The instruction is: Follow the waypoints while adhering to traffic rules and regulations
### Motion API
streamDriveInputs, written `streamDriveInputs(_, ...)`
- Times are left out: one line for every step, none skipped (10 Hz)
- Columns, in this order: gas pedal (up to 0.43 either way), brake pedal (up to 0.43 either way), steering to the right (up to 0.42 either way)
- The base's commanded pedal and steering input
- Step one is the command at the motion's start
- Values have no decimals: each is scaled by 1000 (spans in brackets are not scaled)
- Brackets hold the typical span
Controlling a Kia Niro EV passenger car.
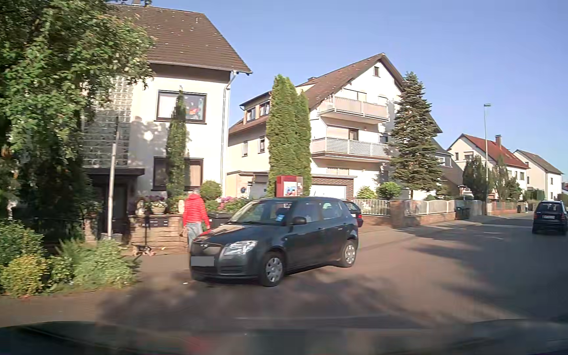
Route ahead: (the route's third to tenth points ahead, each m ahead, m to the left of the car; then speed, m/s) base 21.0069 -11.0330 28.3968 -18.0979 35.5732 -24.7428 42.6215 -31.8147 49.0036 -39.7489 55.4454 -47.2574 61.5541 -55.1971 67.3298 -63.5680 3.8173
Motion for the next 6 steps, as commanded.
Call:
streamDriveInputs(110, 0, 558)
streamDriveInputs(110, 0, 546)
streamDriveInputs(110, 0, 528)
streamDriveInputs(110, 0, 508)
streamDriveInputs(110, 0, 479)
streamDriveInputs(110, 0, 442)
